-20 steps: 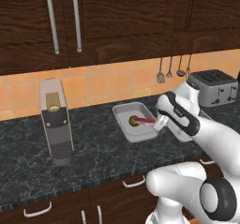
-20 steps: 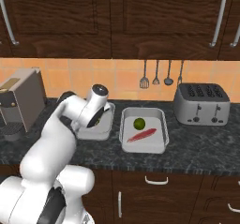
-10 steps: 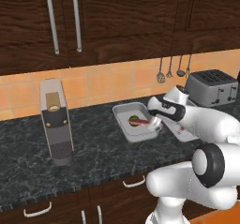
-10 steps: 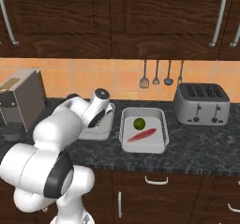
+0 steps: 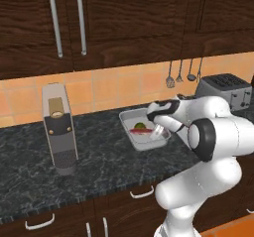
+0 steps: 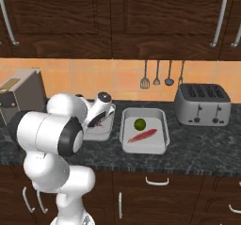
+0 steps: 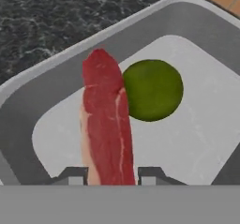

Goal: Place one lime and one steak in each tupperware on the nearby counter, to pack two identical lunches.

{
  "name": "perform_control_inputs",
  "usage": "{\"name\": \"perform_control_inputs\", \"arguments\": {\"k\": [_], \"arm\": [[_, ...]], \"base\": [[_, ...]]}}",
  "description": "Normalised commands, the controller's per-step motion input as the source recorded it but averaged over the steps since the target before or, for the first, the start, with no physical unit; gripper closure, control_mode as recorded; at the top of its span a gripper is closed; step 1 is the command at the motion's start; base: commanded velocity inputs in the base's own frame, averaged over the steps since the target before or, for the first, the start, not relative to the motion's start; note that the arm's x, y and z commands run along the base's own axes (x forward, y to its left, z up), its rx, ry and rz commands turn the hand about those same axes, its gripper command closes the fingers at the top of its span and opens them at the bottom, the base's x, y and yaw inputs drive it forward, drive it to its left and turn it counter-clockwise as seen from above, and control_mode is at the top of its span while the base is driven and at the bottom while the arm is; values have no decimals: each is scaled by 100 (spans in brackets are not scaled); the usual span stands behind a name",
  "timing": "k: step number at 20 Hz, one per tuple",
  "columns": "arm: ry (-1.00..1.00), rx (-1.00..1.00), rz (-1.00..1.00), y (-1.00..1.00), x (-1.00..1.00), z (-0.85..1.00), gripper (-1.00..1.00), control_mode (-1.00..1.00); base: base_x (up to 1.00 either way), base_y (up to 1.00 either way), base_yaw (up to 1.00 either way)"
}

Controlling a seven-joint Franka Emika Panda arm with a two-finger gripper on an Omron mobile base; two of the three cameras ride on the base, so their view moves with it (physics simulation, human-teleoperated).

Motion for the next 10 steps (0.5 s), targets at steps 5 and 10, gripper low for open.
{"name": "perform_control_inputs", "arguments": {"k": [5,10], "arm": [[0,-3,12,3,50,-40,100,-100],[0,-4,5,12,11,-25,-100,-100]], "base": [[0,0,0],[0,0,0]]}}
